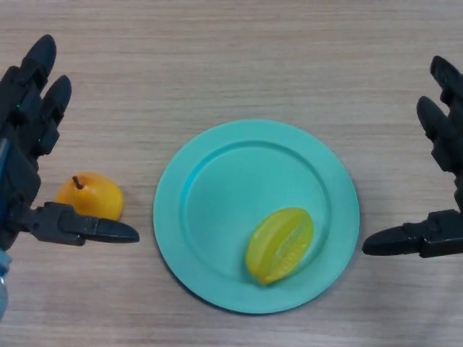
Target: Pick up the yellow starfruit and place it on the plate
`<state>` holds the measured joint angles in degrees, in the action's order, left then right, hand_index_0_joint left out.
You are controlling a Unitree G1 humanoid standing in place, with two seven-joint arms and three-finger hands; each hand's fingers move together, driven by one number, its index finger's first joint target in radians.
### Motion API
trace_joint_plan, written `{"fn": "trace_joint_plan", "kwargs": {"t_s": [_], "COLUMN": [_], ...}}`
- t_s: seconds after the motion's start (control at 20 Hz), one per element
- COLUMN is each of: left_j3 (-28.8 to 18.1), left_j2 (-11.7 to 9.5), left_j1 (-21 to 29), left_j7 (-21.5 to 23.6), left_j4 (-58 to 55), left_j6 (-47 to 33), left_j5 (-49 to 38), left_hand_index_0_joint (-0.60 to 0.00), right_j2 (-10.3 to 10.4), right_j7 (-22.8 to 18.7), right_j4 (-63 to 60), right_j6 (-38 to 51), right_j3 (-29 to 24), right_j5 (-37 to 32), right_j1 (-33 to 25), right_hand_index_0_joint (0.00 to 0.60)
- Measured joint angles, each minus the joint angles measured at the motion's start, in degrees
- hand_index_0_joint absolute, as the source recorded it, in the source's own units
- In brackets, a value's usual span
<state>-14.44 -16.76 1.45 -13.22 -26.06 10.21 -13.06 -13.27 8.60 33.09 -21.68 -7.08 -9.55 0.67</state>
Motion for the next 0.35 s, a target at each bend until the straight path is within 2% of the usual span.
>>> {"fn": "trace_joint_plan", "kwargs": {"t_s": [0.35], "left_j3": [0.1], "left_j2": [-0.1], "left_j1": [1.4], "left_j7": [-0.2], "left_j4": [-0.2], "left_j6": [2.1], "left_j5": [-1.4], "left_hand_index_0_joint": [0.0], "right_j2": [0.0], "right_j7": [-0.7], "right_j4": [0.6], "right_j6": [0.4], "right_j3": [0.1], "right_j5": [0.5], "right_j1": [-0.9], "right_hand_index_0_joint": [0.0]}}
